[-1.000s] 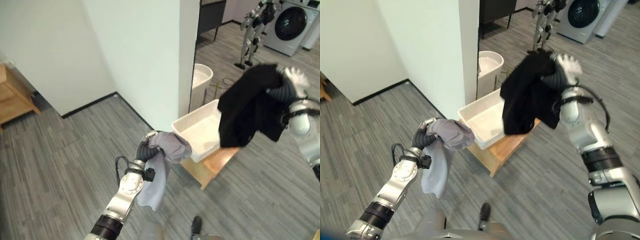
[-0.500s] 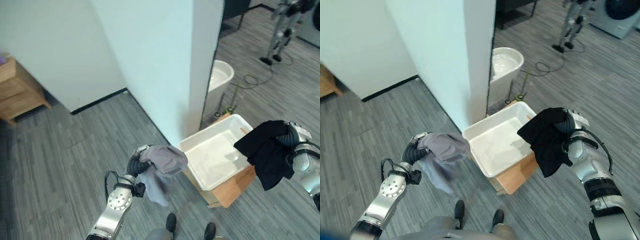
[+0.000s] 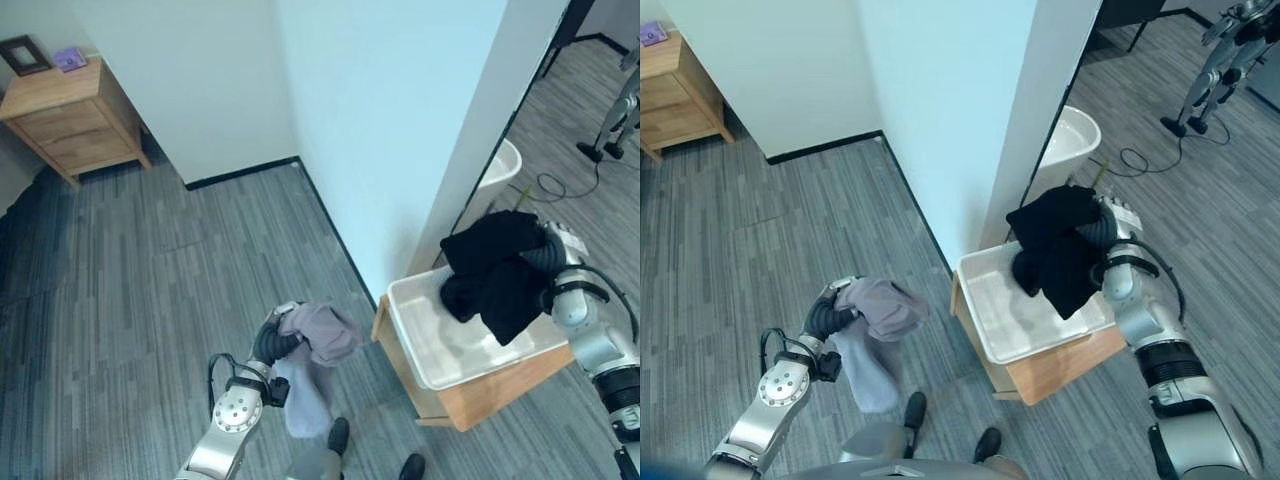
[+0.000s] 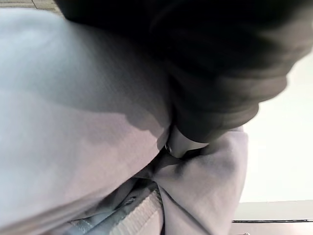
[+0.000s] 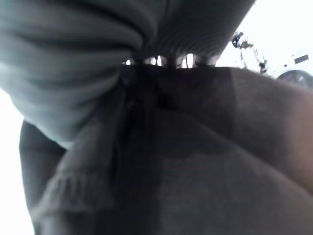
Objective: Pick up bed clothes into laundry basket.
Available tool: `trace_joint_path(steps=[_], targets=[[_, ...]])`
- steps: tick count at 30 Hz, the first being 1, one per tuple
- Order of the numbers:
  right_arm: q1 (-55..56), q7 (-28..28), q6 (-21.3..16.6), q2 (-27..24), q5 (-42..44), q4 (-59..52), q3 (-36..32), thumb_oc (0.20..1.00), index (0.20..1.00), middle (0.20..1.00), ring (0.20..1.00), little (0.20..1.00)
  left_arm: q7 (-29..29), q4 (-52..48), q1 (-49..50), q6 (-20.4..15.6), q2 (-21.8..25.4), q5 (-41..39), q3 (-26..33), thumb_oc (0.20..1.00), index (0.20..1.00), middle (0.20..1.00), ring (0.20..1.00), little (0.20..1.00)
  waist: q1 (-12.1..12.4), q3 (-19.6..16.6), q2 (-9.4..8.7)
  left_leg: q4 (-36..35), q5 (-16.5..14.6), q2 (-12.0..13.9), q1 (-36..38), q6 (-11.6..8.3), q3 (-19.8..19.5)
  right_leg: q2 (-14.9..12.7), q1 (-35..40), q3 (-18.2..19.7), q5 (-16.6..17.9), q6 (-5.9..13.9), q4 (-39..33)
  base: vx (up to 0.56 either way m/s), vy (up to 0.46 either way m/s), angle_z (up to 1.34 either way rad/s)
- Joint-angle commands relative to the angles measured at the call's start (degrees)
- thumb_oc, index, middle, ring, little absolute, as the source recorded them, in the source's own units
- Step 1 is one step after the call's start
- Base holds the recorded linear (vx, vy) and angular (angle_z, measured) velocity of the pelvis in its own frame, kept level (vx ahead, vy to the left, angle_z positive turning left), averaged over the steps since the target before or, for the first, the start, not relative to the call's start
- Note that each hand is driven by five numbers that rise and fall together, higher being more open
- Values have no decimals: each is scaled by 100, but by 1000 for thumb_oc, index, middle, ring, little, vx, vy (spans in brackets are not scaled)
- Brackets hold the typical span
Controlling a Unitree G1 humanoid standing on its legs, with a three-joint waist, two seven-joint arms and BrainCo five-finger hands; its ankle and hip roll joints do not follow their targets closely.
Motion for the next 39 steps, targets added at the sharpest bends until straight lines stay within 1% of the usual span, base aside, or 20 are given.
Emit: trace_joint_path(steps=[1,6,7,8,12,17,19,22,24,26,29,30,31,33,34,35,36,38,39], targets=[[-334,-304,-81,-241,-11,343,226,200,200,200,200,200,34,-298,-203,-330,29,-379,-187,200,200,200,200,200,95,-487,-11,46,-103,411,8,-357,206,-209,68,-21,86,126,92,27,24,12],[-61,-242,70,-46,-47,978,312,200,200,200,200,200,-15,-343,-185,-323,61,-422,-212,200,200,200,200,200,115,-459,11,46,-99,393,-7,-362,189,-231,61,-65,90,134,92,8,6,3],[-37,-234,101,-6,-32,1097,314,570,570,570,570,570,-30,-357,-196,-312,72,-436,-227,200,200,200,200,200,118,-452,17,46,-95,394,-18,-366,184,-234,57,-74,88,135,92,0,0,0],[-18,-245,124,18,-26,1190,315,1000,1000,1000,1000,1000,-33,-358,-213,-307,78,-433,-257,200,200,200,200,200,116,-443,22,46,-89,394,-28,-373,178,-236,55,-87,84,136,92,0,0,0],[11,-231,151,23,-6,1187,302,1000,1000,1000,1000,1000,-1,-383,-337,-297,55,-448,-278,200,200,200,200,200,34,-439,69,46,-107,397,-9,-368,212,-257,66,-59,90,146,92,-4,1,-1],[154,-141,14,-128,36,689,165,1000,1000,1000,1000,1000,-7,-672,-580,-363,-1,-601,-204,200,200,200,200,200,-137,-512,109,46,-161,422,127,-343,361,-272,104,81,98,164,92,-5,1,-7],[182,-118,-113,-260,264,419,-9,1000,1000,1000,1000,1000,-31,-945,-751,-411,-5,-677,-213,200,200,200,200,200,-200,-538,130,46,-176,438,168,-331,422,-282,91,156,116,179,92,-18,-1,-16],[244,-184,-332,-286,908,103,-401,1000,1000,1000,1000,1000,-49,-1191,-1136,-467,-65,-719,-364,200,200,200,200,200,-368,-585,171,46,-229,446,242,-301,518,-298,80,254,141,193,92,-13,-2,-20],[337,-236,-425,-283,1120,-58,-616,1000,1000,1000,1000,1000,-5,-1226,-1433,-477,-124,-661,-489,200,200,200,200,200,-470,-602,215,46,-271,446,309,-280,589,-300,68,339,157,206,92,-7,1,-22],[544,-259,-506,-252,1245,-93,-800,1000,1000,1000,1000,1000,117,-1328,-1767,-536,-134,-402,-575,200,200,200,200,200,-603,-613,284,46,-323,441,372,-252,673,-318,52,420,172,228,92,-8,15,-25],[1128,-234,-570,-103,1396,105,-1051,1000,1000,1000,1000,1000,359,-1328,-2303,-595,-185,91,-702,200,200,200,200,200,-802,-613,387,46,-381,423,462,-229,769,-343,48,524,187,252,92,-16,11,-34],[1333,-258,-563,-9,1464,351,-1109,1000,1000,1000,1000,1000,400,-1300,-2514,-606,-188,204,-779,200,200,200,200,200,-886,-614,438,46,-399,414,490,-222,810,-355,42,558,198,265,92,-2,2,-26],[1405,-239,-564,30,1537,559,-1138,1000,1000,1000,1000,1000,444,-1257,-2657,-609,-216,258,-851,200,200,200,200,200,-910,-614,459,46,-411,405,518,-217,831,-358,45,581,198,268,92,4,0,-21],[1663,-208,-472,153,1601,1219,-1126,1000,1000,1000,1000,1000,453,-1257,-2945,-591,-232,349,-923,200,200,200,200,200,-1037,-631,541,46,-430,391,559,-208,873,-381,48,624,211,278,92,14,-2,-22],[1654,-211,-484,150,1605,1237,-1124,1000,1000,1000,1000,1000,458,-1247,-2953,-594,-237,354,-929,200,200,200,200,200,-1032,-627,543,46,-433,391,562,-208,876,-381,50,626,210,279,92,31,10,-22],[1870,-142,-443,314,1820,1954,-1163,1000,1000,1000,1000,1000,562,-1211,-3418,-556,-281,575,-988,200,200,200,200,200,-1237,-628,668,46,-473,366,629,-197,949,-407,39,730,231,301,92,21,12,-22],[1858,-142,-453,311,1827,1968,-1164,1000,1000,1000,1000,1000,570,-1197,-3436,-559,-287,582,-994,200,200,200,200,200,-1230,-619,669,46,-475,367,633,-196,953,-407,40,734,231,302,92,26,16,-21],[2027,-69,-459,474,1966,2288,-1144,1000,1000,1000,1000,1000,714,-1095,-3795,-515,-304,898,-1016,200,200,200,200,200,-1381,-621,739,46,-486,364,661,-194,1014,-422,16,790,245,312,92,12,12,-17],[2019,-68,-467,473,1971,2298,-1149,1000,1000,1000,1000,1000,730,-1067,-3819,-526,-314,912,-1029,200,200,200,200,200,-1370,-612,739,46,-488,365,665,-194,1021,-422,17,797,245,313,92,38,5,-28]])
